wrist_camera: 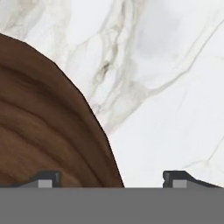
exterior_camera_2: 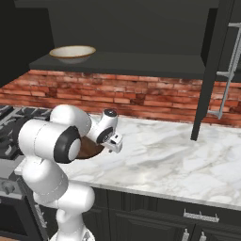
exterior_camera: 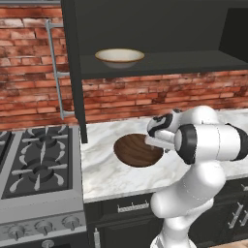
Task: Open the cabinet. Pick the bowls from the counter and place them in the cabinet. Then close the cabinet.
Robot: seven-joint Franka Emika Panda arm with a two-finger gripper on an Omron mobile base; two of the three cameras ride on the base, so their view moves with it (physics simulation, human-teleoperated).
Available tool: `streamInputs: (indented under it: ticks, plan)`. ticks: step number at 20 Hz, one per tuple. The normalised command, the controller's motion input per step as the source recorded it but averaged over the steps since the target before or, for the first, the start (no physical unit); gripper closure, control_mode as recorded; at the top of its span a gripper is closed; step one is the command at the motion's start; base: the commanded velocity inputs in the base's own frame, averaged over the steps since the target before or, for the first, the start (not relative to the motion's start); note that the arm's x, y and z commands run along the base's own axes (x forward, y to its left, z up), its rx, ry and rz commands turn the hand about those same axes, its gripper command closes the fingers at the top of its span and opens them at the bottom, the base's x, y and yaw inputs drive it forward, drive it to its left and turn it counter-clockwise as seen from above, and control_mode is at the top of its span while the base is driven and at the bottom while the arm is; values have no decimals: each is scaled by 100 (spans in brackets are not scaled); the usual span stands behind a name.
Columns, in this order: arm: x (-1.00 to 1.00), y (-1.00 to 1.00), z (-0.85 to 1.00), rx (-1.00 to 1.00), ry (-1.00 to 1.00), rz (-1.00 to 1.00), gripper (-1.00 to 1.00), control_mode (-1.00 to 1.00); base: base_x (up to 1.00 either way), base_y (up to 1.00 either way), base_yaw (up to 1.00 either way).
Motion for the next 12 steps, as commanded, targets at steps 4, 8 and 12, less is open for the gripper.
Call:
streamInputs:
  ticks: [4,8,12]
  plan:
    - [11,21,-17,0,0,0,100,-100,0,0,0]
    - [0,11,-13,0,0,0,100,-100,0,0,0]
    - [2,12,-15,0,0,0,100,-100,0,0,0]
